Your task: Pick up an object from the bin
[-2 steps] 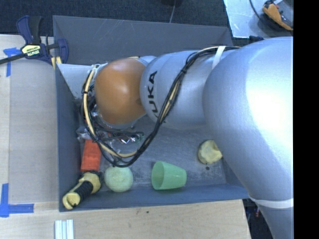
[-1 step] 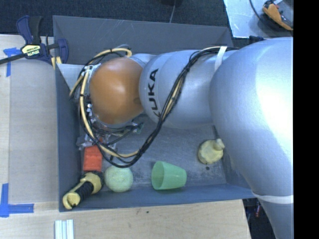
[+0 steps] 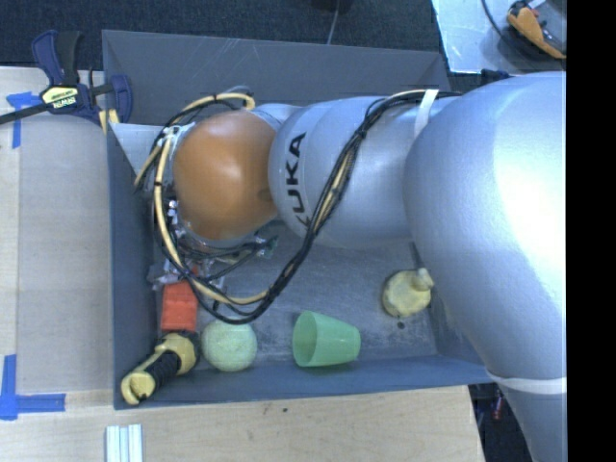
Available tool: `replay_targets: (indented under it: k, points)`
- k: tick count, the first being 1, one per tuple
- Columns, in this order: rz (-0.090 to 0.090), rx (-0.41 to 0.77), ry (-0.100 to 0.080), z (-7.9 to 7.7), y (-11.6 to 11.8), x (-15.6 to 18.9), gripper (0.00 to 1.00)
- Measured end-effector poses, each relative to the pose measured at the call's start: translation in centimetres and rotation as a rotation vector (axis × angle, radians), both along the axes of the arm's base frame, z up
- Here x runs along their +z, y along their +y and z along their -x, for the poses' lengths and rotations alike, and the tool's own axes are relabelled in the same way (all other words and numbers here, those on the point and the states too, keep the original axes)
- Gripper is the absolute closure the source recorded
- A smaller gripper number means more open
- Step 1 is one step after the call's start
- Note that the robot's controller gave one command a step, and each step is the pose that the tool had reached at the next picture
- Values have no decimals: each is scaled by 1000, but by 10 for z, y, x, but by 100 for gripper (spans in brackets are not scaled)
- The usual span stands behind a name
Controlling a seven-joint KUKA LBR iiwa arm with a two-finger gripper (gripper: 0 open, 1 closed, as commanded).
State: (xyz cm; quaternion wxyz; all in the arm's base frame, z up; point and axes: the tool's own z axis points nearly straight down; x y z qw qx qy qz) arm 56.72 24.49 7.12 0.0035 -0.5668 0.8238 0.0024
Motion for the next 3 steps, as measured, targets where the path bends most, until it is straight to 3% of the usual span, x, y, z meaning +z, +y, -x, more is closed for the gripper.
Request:
replay_targets:
  k: [2, 3]
  points:
    - [-4, -4, -3, 0, 0, 17, 100]
    - [-1, -6, 4, 2, 0, 60, 100]
